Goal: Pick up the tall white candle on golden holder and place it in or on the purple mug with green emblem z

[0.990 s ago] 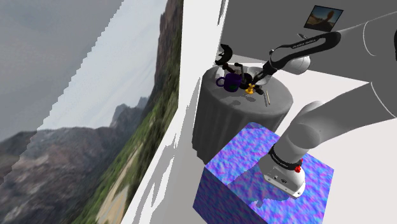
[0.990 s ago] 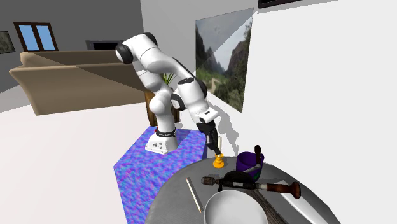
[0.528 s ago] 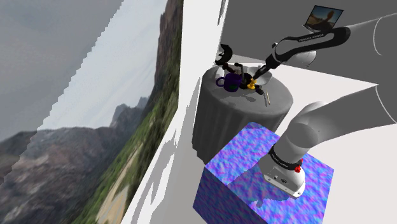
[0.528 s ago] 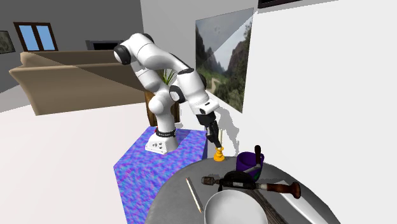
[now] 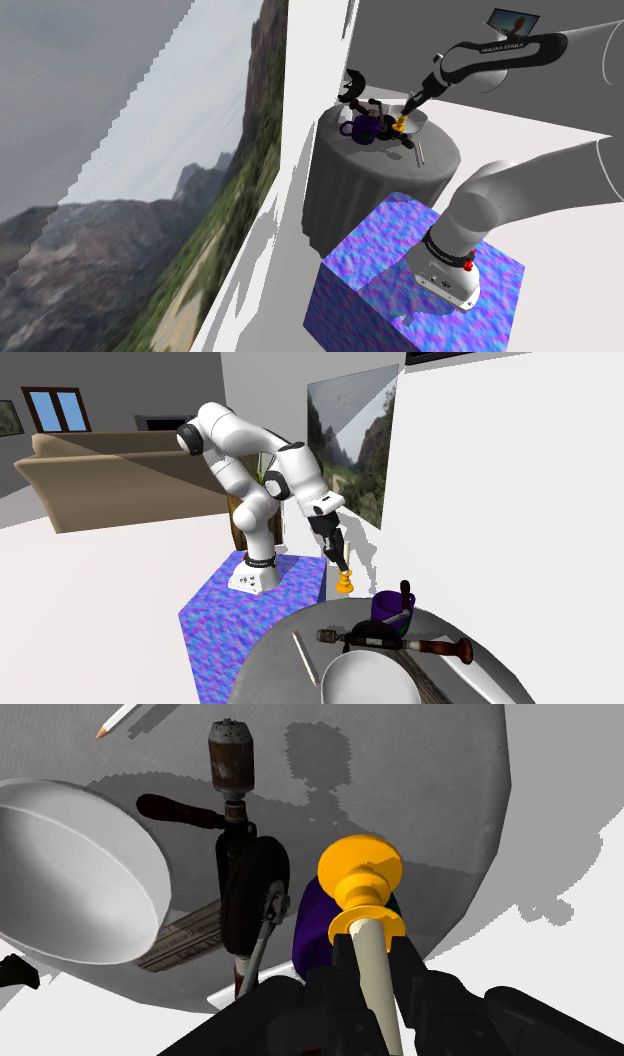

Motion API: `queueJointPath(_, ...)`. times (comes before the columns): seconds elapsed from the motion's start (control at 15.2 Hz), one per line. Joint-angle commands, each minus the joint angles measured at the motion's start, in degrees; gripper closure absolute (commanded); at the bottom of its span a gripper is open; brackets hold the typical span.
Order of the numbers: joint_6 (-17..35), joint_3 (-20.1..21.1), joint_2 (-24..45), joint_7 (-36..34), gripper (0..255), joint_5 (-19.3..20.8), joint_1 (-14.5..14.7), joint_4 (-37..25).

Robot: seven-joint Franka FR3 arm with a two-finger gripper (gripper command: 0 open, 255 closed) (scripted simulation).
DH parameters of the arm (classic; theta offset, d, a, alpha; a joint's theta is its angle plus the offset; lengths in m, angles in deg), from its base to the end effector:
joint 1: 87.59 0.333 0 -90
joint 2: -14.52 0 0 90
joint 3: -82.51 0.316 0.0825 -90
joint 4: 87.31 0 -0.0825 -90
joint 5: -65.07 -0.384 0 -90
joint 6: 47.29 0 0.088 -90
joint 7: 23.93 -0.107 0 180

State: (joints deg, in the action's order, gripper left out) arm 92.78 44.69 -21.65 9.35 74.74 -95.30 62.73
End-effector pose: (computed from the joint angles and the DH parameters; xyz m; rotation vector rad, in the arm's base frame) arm 0.2836 -0.2947 0.4483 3.0407 -0.1060 0.6689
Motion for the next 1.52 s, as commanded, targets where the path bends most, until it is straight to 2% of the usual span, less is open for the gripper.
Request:
queueJointPath(0.0,-1.8,0.7,-0.6,-0.4,255,0.0,-0.2,-1.1)
queueJointPath(0.4,-6.6,2.5,-2.1,-1.4,255,-0.2,-0.5,-4.4)
queueJointPath(0.86,-2.1,2.5,11.3,-4.4,255,-6.4,8.4,-13.4)
queueJointPath(1.19,-1.0,1.4,21.9,-4.5,255,-12.7,14.1,-22.0)
queueJointPath(1.45,2.0,0.6,23.2,-3.1,255,-14.0,14.6,-20.0)
